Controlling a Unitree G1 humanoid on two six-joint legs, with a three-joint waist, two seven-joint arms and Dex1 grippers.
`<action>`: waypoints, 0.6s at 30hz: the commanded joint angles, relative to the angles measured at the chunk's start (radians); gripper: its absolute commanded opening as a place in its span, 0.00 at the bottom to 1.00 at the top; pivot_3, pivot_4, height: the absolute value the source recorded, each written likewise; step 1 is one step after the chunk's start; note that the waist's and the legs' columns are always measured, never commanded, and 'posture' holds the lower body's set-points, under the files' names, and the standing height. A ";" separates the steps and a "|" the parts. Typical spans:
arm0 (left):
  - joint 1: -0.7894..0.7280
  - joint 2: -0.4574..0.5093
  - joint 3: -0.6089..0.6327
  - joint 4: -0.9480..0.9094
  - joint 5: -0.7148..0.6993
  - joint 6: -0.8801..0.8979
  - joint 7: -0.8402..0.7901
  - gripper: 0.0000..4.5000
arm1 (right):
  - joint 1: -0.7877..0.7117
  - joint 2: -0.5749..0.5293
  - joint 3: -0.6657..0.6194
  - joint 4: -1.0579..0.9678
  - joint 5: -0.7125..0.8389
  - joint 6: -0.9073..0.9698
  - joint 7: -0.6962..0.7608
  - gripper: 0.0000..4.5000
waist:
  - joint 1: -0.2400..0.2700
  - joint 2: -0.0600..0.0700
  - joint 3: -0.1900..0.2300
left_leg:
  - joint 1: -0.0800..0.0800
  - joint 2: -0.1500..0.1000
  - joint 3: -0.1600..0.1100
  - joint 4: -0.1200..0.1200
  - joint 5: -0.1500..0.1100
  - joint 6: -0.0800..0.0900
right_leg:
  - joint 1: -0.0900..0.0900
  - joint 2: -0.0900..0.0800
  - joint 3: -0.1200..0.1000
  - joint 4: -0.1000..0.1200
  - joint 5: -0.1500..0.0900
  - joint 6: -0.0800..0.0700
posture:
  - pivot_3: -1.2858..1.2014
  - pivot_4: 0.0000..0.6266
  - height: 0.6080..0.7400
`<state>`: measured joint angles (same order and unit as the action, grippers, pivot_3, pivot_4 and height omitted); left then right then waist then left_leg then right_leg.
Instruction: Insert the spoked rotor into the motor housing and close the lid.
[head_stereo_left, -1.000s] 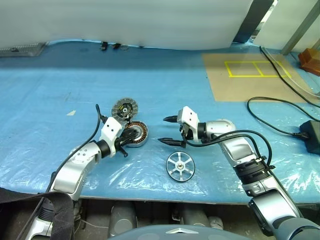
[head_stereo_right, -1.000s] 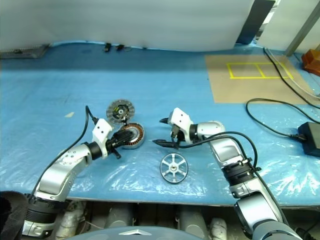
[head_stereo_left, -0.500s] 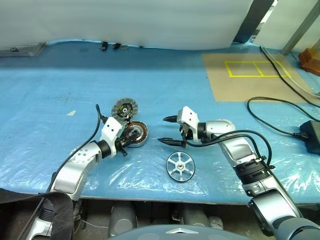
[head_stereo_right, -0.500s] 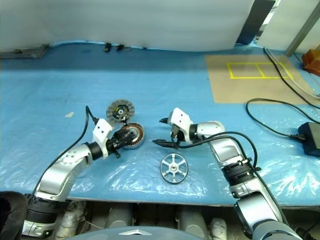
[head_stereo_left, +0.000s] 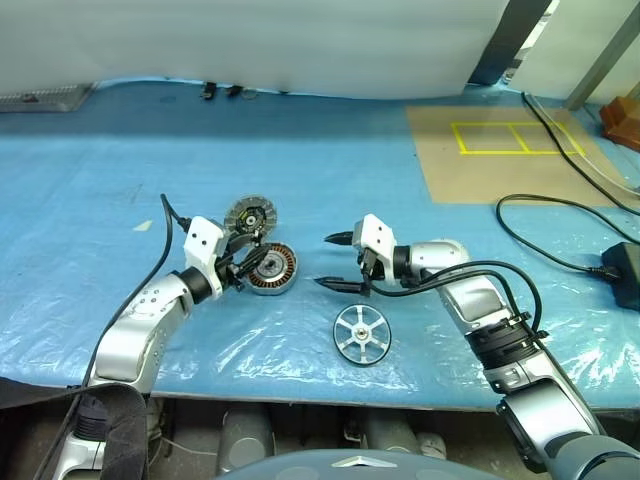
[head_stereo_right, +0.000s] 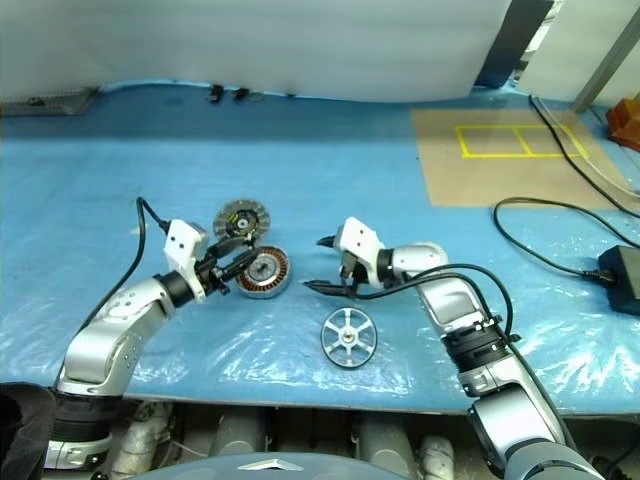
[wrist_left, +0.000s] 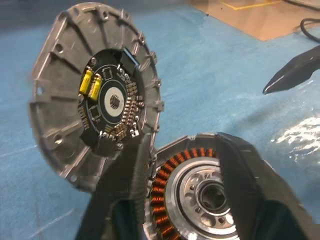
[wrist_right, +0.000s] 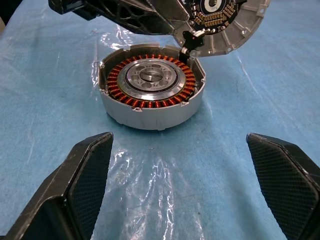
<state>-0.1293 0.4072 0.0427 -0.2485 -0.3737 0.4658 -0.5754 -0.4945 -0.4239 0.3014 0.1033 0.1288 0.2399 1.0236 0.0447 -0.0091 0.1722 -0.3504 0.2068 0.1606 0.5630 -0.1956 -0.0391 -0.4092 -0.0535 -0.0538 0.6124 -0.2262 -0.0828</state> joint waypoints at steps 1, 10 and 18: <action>-0.014 -0.007 -0.009 -0.026 0.001 -0.011 0.005 0.22 | -0.010 0.004 -0.008 -0.012 0.000 -0.018 -0.003 1.00 | 0.000 0.000 0.000 | 0.000 0.000 0.000 0.000 0.000 0.000 | 0.000 0.000 0.000 0.000 0.000 0.000 | 0.52 0.24 1.00; -0.013 -0.009 -0.089 0.003 0.083 -0.024 0.019 0.01 | -0.020 0.000 -0.014 -0.003 -0.002 -0.021 -0.005 1.00 | -0.001 0.000 0.000 | 0.000 0.000 0.000 -0.001 0.000 0.000 | 0.000 0.000 0.000 -0.001 0.000 0.000 | 0.52 0.24 1.00; 0.020 -0.019 -0.111 0.019 0.116 -0.045 0.017 0.01 | -0.021 -0.001 -0.015 -0.007 -0.001 -0.018 -0.005 1.00 | 0.000 0.000 0.000 | 0.000 0.000 0.000 -0.001 0.000 0.000 | 0.000 0.000 0.000 -0.002 0.000 0.000 | 0.52 0.24 1.00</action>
<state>-0.1130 0.3883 -0.0663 -0.2162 -0.2630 0.4396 -0.5579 -0.4978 -0.4244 0.3003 0.1139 0.1268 0.2380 1.0205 0.0448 -0.0090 0.1723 -0.3504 0.2067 0.1605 0.5619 -0.1956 -0.0390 -0.4091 -0.0535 -0.0541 0.6108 -0.2261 -0.0826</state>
